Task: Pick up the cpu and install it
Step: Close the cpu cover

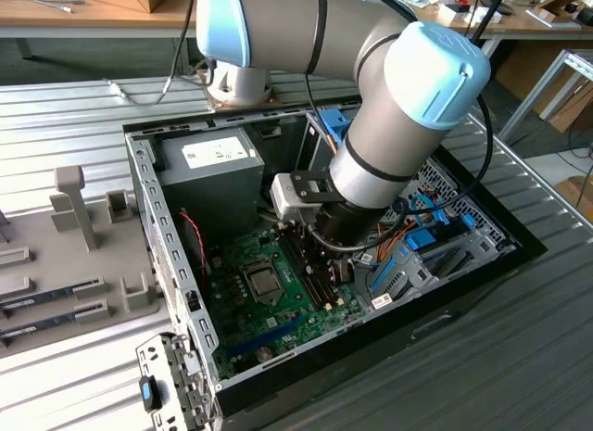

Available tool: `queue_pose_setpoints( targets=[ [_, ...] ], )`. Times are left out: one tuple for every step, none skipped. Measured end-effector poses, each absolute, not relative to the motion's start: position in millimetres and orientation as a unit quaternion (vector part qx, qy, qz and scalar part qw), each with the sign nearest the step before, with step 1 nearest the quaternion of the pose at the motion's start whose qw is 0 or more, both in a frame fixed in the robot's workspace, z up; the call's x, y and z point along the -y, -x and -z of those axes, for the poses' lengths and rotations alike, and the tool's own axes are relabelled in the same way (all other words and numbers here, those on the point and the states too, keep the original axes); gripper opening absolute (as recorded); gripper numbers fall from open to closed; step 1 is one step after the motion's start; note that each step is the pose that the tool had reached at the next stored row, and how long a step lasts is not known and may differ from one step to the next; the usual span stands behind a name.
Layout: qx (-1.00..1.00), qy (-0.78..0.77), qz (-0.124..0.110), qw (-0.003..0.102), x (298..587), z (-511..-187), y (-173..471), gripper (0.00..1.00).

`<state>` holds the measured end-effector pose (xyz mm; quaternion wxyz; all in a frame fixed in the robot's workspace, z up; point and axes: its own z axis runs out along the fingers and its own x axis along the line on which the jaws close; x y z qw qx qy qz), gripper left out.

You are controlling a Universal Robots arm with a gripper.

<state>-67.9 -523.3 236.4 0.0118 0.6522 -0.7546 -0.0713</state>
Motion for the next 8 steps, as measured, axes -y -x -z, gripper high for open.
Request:
queue_pose_setpoints(
  targets=[
    [0.754, -0.652, 0.082, 0.003, 522.0, -236.3, 67.6, 0.11],
    [0.754, -0.651, 0.082, 0.003, 521.8, -236.3, 67.6, 0.11],
    [0.754, -0.651, 0.082, 0.003, 521.9, -236.3, 67.6, 0.11],
    [0.755, -0.651, 0.082, 0.003, 521.9, -236.3, 67.6, 0.11],
    [0.755, -0.651, 0.082, 0.003, 521.1, -236.5, 67.3, 0.11],
    [0.755, -0.651, 0.082, 0.003, 519.4, -236.4, 66.8, 0.11],
    [0.755, -0.651, 0.082, 0.003, 518.0, -236.4, 66.6, 0.11],
    [0.755, -0.651, 0.082, 0.002, 515.6, -236.4, 66.6, 0.11]
  ],
)
